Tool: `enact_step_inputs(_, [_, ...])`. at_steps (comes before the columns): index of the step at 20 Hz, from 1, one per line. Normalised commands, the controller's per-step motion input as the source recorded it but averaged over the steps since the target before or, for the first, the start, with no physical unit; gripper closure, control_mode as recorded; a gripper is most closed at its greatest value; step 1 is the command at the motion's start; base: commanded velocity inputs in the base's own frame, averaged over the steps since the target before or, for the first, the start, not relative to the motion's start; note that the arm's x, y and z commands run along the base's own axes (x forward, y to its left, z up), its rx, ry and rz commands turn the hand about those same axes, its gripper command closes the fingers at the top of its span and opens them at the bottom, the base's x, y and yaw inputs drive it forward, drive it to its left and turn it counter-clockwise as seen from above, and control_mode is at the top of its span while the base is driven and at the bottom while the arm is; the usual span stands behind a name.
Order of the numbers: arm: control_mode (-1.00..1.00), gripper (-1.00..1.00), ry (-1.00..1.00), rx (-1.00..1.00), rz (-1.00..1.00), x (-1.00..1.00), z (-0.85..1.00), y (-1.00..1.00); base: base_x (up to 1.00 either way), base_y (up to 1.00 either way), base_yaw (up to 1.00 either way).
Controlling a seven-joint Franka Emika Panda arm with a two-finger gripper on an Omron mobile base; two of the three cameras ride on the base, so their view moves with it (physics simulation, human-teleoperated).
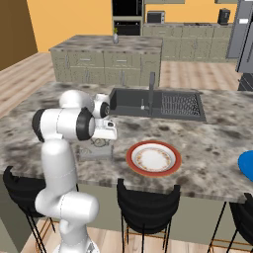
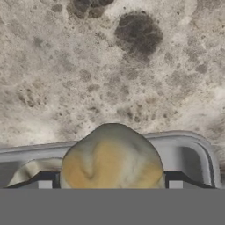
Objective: Place two dumplings into each of the tupperware containers and then place the containers in the fridge.
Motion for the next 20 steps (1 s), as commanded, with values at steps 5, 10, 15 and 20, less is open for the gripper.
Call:
enact_step_inputs(5, [-1.00,1.00,0.01,0.00,-0.04,-0.47,0.01,0.00,0.00,0.00,0.00])
enact_step_inputs(10, [-1.00,1.00,-0.02,0.00,-0.01,-0.37,0.01,-0.01,0.00,0.00,0.00])
enact_step_inputs(15, [-1.00,1.00,-0.01,0.00,-0.02,-0.31,0.10,0.00,0.00,0.00,0.00])
enact_step_inputs(20, [-1.00,1.00,0.03,0.00,-0.02,-0.02,-0.23,0.00,0.00,0.00,0.00])
